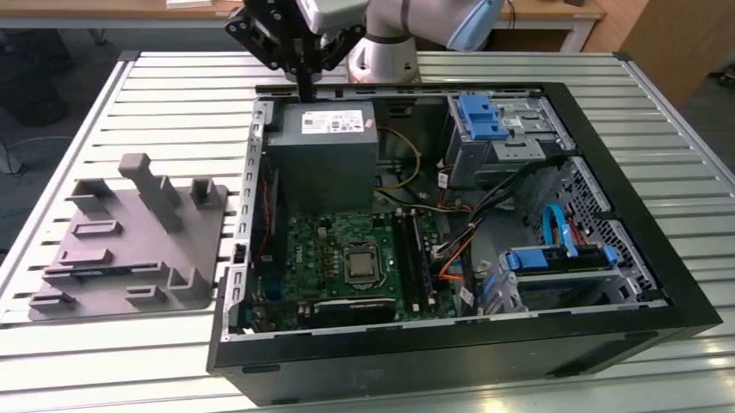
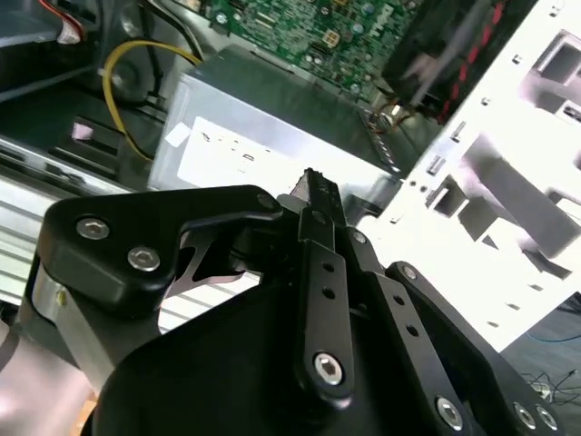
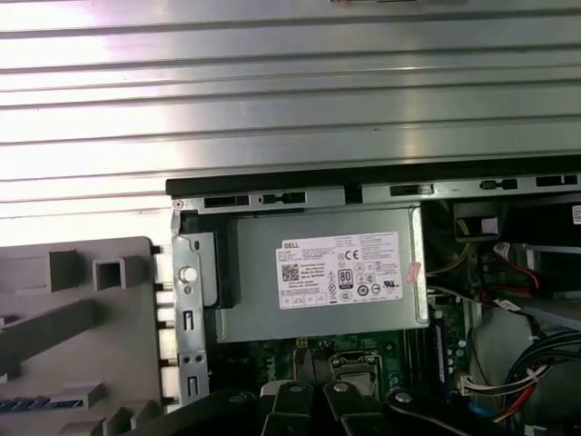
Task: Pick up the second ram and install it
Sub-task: 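Reach for the second ram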
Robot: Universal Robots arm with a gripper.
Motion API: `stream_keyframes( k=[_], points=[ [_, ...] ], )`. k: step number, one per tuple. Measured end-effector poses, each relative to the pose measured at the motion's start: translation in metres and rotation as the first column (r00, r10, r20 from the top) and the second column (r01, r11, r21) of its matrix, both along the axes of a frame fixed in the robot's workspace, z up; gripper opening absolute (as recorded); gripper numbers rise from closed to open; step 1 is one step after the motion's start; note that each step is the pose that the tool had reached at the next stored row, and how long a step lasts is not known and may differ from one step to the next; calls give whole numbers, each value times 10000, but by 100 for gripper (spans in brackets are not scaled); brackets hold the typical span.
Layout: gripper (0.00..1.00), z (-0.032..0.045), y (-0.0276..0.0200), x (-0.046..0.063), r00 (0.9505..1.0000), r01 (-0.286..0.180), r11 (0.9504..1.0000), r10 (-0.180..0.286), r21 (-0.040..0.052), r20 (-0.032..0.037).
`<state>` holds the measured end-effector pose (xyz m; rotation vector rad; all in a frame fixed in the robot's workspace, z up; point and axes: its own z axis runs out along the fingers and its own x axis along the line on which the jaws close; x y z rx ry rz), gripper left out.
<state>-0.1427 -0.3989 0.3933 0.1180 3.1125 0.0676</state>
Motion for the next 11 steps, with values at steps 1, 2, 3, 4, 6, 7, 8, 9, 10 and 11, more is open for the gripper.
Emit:
stream_keyframes(
  k=[1, 2, 3, 4, 6, 7, 8, 9, 10, 11],
  points=[
    [10, 0, 0, -31, 10000, -1, 10000, 1, -1, 0],
    [10, 0, 0, -58, 10000, 0, 10000, 0, 0, 0],
    [10, 0, 0, -87, 10000, 0, 10000, 0, -1, 0],
    [10, -1, 0, -119, 10000, 1, 10000, -1, 0, 1],
    [10, 0, 0, -192, 10000, -2, 10000, 2, 0, 1],
    [10, 0, 0, -236, 10000, 0, 10000, 0, 0, 2],
    [10, -1, 0, -279, 10000, 2, 10000, -2, 0, 3],
    [10, 0, 0, -320, 10000, 1, 10000, -1, -1, 2],
    [10, -1, 0, -356, 10000, -1, 10000, 1, -1, 3],
    [10, -1, 0, -391, 10000, -1, 10000, 1, -1, 2]
  ],
)
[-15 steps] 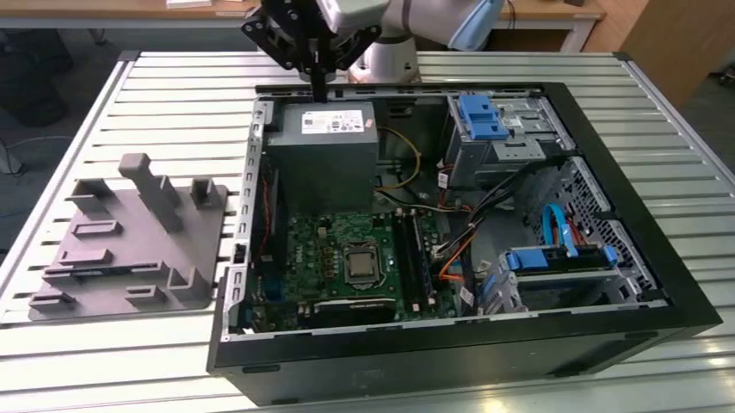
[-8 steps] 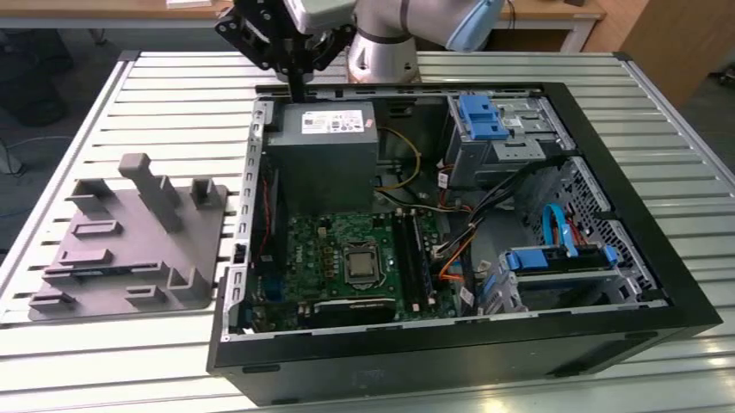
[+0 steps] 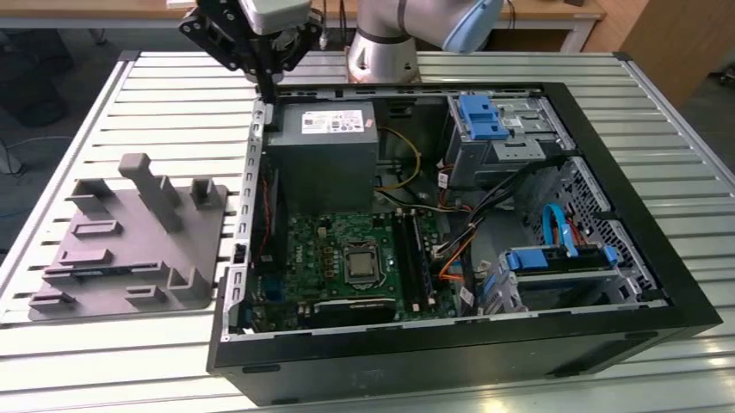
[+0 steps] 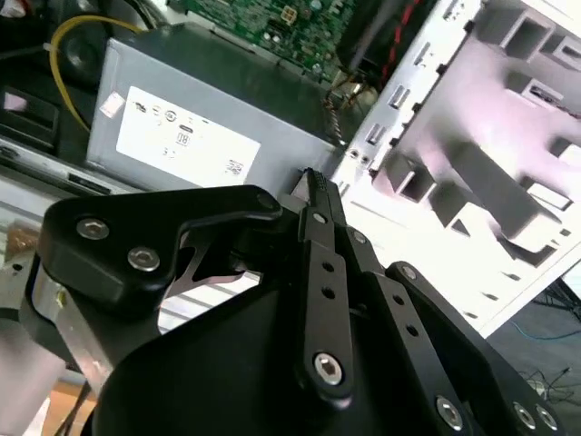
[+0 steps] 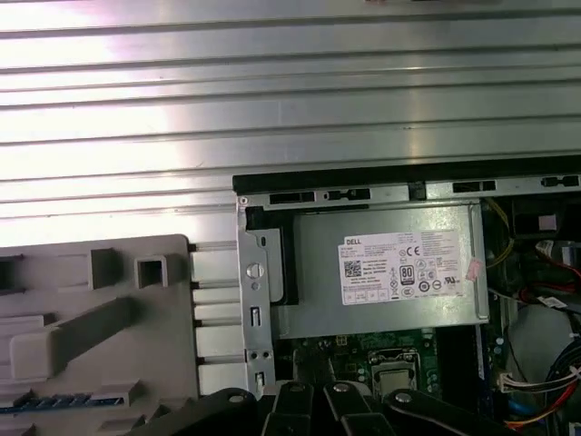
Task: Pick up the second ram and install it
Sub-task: 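Reach for the second ram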
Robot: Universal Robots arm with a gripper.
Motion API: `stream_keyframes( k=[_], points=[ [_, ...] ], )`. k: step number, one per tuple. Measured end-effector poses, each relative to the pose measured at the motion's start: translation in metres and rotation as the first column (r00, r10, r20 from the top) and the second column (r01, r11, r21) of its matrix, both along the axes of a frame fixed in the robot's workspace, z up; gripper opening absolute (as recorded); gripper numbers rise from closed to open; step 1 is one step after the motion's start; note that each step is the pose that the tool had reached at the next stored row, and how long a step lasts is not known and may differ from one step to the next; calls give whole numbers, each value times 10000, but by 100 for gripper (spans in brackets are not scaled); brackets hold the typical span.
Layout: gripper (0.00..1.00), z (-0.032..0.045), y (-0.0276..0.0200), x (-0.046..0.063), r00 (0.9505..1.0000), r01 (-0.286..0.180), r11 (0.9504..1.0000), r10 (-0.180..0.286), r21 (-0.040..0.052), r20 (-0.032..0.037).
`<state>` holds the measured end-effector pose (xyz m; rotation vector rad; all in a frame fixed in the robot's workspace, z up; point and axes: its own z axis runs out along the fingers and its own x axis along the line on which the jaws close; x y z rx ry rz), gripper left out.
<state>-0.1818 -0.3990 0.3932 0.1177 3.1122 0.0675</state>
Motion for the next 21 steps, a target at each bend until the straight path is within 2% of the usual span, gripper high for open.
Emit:
stream_keyframes(
  k=[21],
  points=[
    [10, -12, 4, -489, 10000, 1, 10000, -1, 0, 0]
  ],
)
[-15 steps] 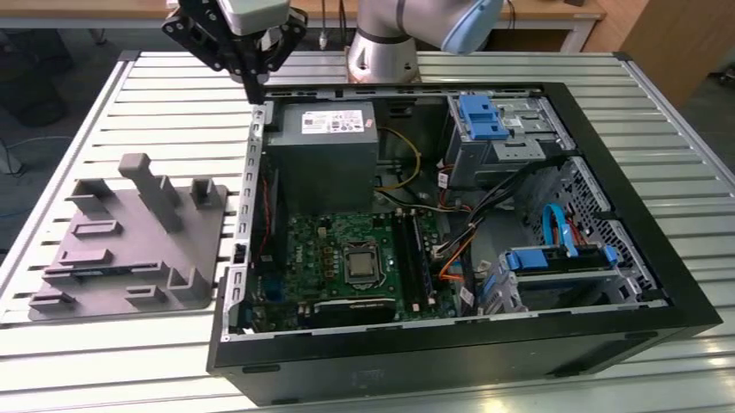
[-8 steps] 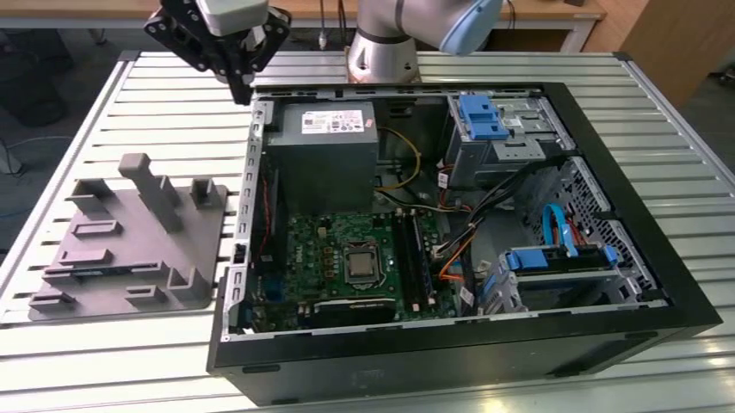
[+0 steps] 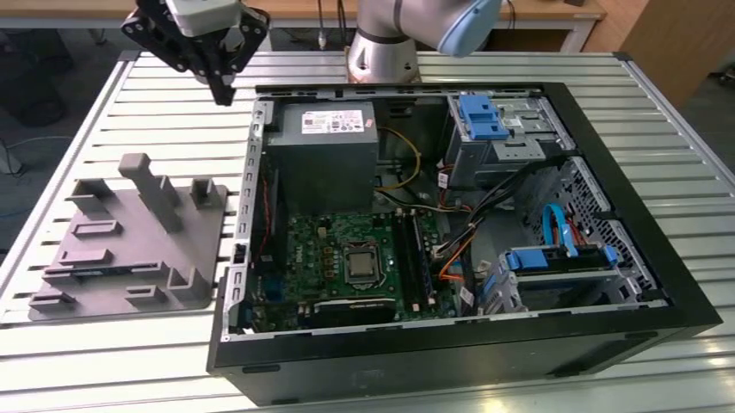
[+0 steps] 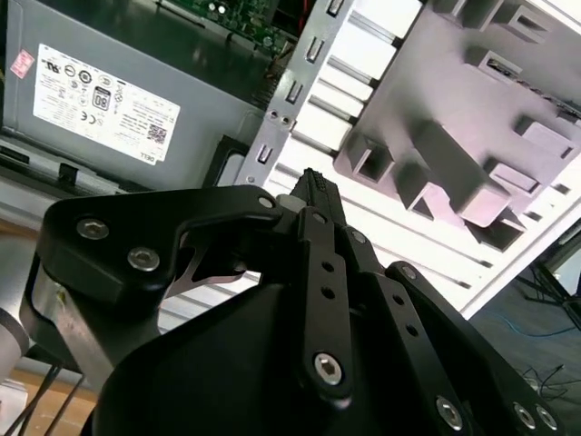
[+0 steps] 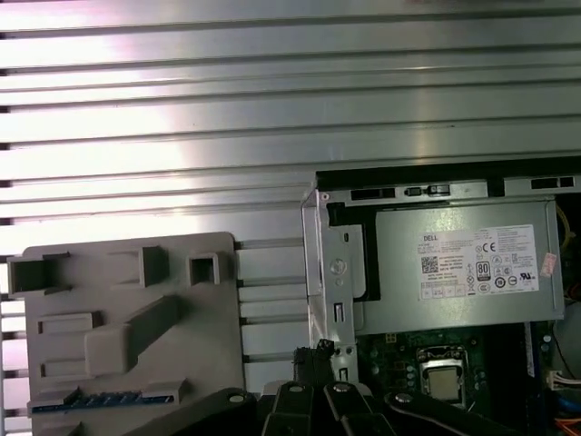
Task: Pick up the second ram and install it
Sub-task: 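Reach for the second ram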
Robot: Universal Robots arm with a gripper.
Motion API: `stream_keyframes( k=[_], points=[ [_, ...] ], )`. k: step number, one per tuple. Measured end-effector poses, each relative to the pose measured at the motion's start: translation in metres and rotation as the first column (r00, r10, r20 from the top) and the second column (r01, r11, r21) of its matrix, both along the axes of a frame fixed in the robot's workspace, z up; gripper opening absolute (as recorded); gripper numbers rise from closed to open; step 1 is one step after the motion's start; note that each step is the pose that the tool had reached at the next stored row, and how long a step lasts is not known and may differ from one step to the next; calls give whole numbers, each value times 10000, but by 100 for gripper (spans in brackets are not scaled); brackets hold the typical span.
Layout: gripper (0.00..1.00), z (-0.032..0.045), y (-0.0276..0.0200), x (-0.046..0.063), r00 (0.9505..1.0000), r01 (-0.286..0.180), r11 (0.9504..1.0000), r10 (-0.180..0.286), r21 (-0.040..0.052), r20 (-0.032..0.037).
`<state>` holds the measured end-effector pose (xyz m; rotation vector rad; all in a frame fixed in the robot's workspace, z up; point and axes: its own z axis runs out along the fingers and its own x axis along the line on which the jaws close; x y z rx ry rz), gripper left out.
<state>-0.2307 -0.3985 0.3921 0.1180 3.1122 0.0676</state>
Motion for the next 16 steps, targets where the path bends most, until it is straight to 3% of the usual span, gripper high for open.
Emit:
stream_keyframes(
  k=[16],
  points=[
    [10, -76, 2, -434, 10000, 0, 10000, 0, 0, 0]
  ],
)
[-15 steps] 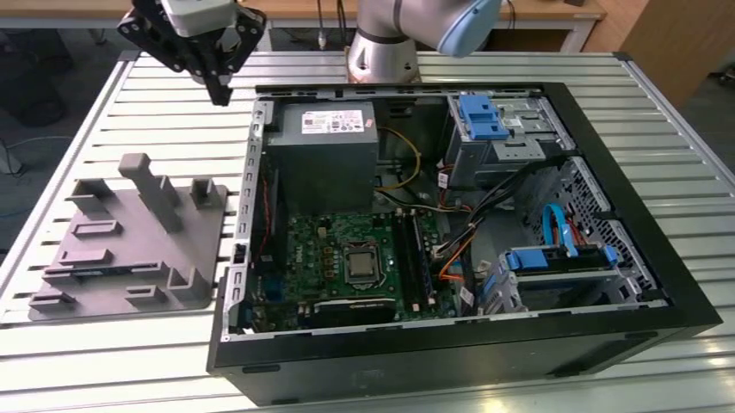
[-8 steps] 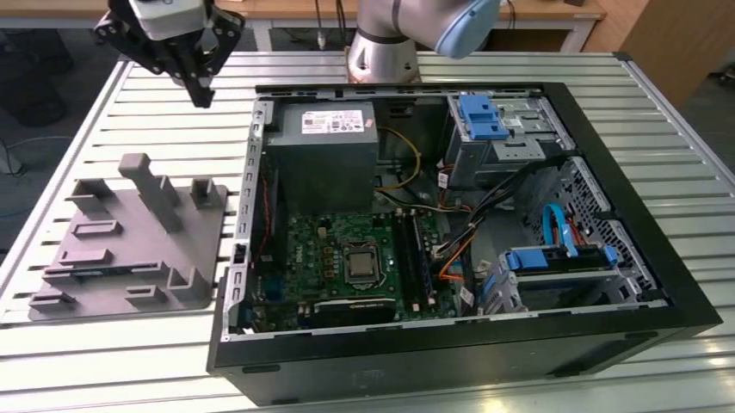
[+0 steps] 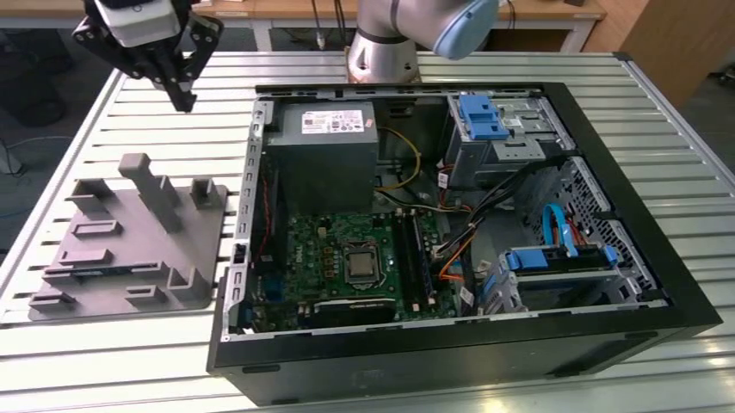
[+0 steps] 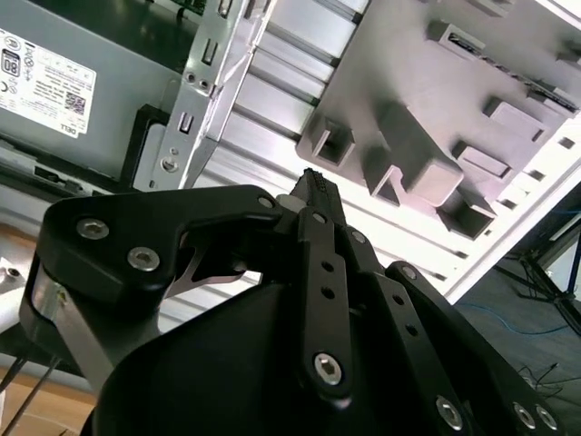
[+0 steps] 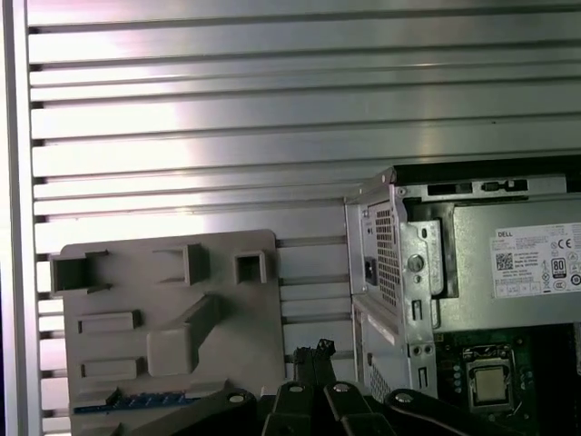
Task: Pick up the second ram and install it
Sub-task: 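Reach for the second ram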
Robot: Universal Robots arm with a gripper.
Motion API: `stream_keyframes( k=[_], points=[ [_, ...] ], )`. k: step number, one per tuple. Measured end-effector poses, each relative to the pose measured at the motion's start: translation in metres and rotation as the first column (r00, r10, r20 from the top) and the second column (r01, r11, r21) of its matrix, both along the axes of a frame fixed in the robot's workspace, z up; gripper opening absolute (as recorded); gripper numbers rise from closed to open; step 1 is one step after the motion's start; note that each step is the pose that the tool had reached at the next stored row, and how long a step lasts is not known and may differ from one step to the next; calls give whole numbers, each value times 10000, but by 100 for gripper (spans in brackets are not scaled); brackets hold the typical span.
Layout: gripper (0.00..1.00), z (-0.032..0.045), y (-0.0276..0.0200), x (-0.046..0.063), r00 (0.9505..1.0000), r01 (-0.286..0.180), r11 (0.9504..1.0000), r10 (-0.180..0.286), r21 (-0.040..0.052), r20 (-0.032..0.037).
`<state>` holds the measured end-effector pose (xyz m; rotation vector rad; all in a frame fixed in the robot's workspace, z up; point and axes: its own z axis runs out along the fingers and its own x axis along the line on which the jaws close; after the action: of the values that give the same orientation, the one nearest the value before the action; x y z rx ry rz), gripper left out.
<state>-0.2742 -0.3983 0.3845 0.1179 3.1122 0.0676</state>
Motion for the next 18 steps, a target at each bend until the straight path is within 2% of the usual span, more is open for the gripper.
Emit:
stream_keyframes(
  k=[18],
  points=[
    [10, -62, 0, -501, 10000, 0, 10000, 0, 0, 0]
  ],
)
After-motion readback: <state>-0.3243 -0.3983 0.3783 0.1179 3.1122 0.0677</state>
